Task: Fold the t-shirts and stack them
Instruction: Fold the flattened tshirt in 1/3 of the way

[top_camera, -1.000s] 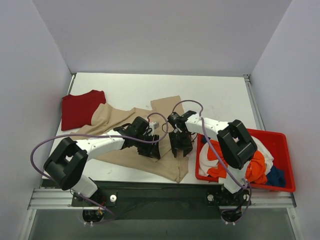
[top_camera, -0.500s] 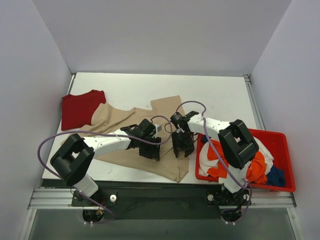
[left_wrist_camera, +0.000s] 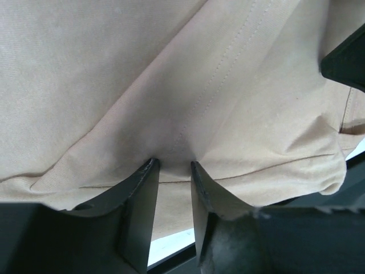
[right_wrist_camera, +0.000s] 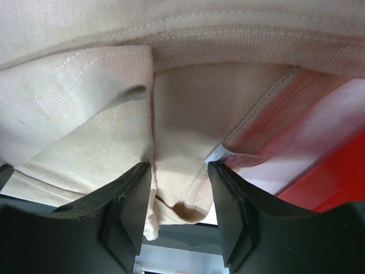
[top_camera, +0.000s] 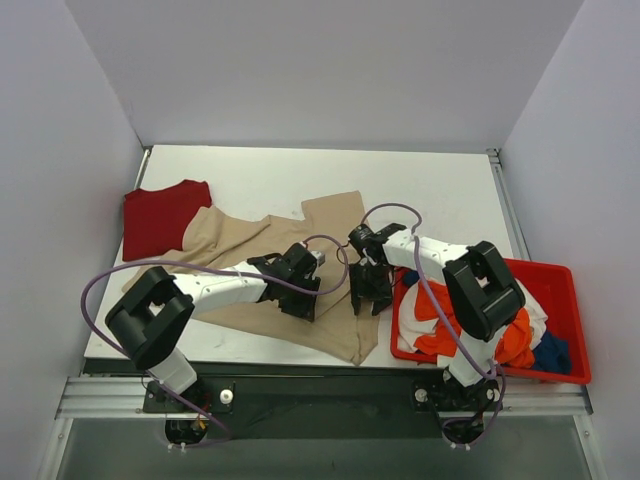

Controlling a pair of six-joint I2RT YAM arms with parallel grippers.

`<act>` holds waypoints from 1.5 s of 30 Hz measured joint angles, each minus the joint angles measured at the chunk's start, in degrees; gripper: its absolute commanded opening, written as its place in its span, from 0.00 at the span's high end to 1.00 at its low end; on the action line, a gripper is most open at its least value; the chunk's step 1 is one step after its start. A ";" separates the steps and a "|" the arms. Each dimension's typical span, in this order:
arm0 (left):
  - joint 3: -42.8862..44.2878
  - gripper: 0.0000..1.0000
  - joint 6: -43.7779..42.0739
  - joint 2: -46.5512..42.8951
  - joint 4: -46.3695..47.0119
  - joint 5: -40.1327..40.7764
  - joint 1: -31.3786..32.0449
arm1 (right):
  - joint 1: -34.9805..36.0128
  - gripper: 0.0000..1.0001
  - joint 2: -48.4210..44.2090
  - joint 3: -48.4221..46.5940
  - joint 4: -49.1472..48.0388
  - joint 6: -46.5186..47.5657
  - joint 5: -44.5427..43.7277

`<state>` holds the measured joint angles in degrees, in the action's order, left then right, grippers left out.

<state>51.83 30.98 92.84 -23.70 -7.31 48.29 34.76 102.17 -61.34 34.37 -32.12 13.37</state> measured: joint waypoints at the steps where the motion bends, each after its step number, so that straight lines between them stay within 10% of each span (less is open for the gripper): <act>1: 0.00 0.64 -0.11 0.11 0.02 0.17 0.07 | -0.11 0.53 -0.11 0.17 -0.11 -0.07 0.04; 9: 1.36 0.67 -0.20 1.38 -0.11 1.55 1.20 | -0.79 0.53 -0.76 0.87 -0.85 -1.05 0.37; 18: 2.38 1.00 -0.46 2.62 -0.09 2.58 2.03 | -1.46 0.53 -1.99 2.21 -2.60 -2.23 1.05; 45: 4.22 1.00 1.46 -1.38 -2.38 -1.11 -6.78 | -4.02 0.53 -2.43 0.39 -2.82 -2.49 1.92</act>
<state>56.05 32.45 91.46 -26.09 -8.43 41.52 30.74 99.74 -60.95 31.55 -34.61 15.29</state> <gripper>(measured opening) 0.025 0.469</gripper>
